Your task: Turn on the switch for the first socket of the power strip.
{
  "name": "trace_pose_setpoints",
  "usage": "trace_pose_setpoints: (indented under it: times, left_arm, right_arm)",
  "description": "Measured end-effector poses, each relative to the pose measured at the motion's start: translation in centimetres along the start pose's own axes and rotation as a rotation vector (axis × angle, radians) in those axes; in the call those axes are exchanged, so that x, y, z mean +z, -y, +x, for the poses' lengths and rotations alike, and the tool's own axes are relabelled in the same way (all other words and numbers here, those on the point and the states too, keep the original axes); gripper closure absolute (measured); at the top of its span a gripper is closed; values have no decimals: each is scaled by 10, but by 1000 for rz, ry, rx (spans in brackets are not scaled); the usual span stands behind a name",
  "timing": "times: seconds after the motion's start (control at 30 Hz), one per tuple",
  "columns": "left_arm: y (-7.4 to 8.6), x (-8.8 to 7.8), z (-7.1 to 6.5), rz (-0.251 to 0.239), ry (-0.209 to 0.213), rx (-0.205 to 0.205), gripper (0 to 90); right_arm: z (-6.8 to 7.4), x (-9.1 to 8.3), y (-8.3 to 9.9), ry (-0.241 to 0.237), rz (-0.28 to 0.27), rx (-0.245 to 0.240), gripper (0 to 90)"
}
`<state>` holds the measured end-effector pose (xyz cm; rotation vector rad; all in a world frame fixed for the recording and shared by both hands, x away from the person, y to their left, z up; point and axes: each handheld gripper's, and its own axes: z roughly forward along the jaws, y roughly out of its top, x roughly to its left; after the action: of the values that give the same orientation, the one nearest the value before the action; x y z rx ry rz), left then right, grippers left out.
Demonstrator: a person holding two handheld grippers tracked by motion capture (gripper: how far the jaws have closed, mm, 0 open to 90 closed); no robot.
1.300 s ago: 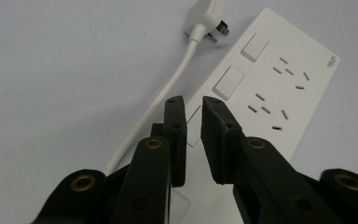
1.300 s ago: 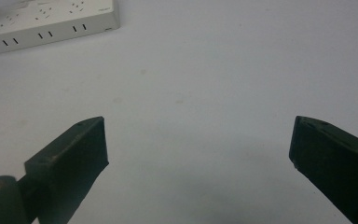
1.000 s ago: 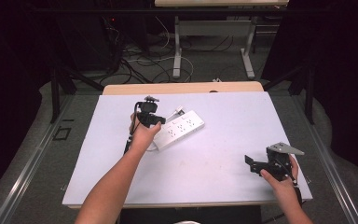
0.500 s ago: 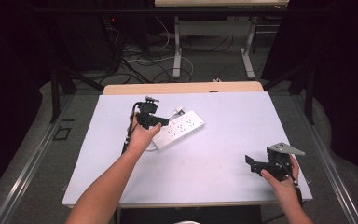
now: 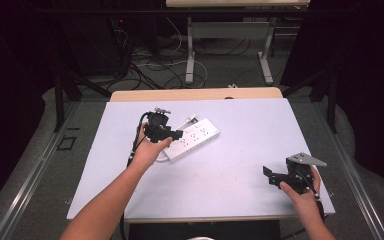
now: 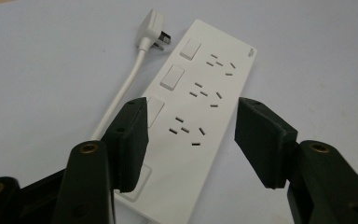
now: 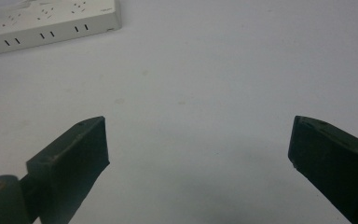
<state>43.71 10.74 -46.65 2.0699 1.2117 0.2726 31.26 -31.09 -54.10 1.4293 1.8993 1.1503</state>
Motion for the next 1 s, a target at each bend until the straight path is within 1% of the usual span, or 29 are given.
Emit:
trace_pose_setpoints:
  times: [0.1,0.2,0.27,0.3,0.43,0.53,0.6,0.67,0.7,0.73,0.77,0.87,1.0]
  left_arm:
    - [3,-2,-4,0,-5,36,417]
    - [6,-5,-7,2,-3,47,391]
    - [8,-7,-8,-6,0,59,367]
    - [9,-8,-8,-10,3,63,364]
    - [14,-13,-9,-19,9,76,355]
    - [18,-17,-8,-27,27,62,351]
    - [20,-20,-7,-26,38,48,347]
    - [23,-23,-6,-31,47,47,339]
    - [25,-24,-7,-36,49,38,338]
    - [27,-26,-5,-38,49,46,332]
    - [28,-28,-5,-42,53,35,321]
    - [34,-33,-4,-52,60,-2,252]
    - [41,-40,-2,-55,54,-18,161]
  right_arm:
    - [0,0,0,0,-1,-1,45]
    - [0,0,0,-1,-1,-2,45]
    - [0,-1,0,0,1,1,46]
    - [-1,-2,0,-2,9,-6,46]
    - [0,-2,0,-4,6,2,47]
    - [-1,-1,0,-4,6,-6,47]
    - [0,-1,0,-4,8,-2,47]
    - [0,-1,0,1,2,-2,47]
    - [0,-1,0,2,2,-2,47]
    - [0,-2,0,-2,8,0,47]
    - [0,-2,0,-3,7,-1,47]
    - [-1,-2,0,-3,5,-3,48]
    - [0,-2,0,-2,5,-1,47]
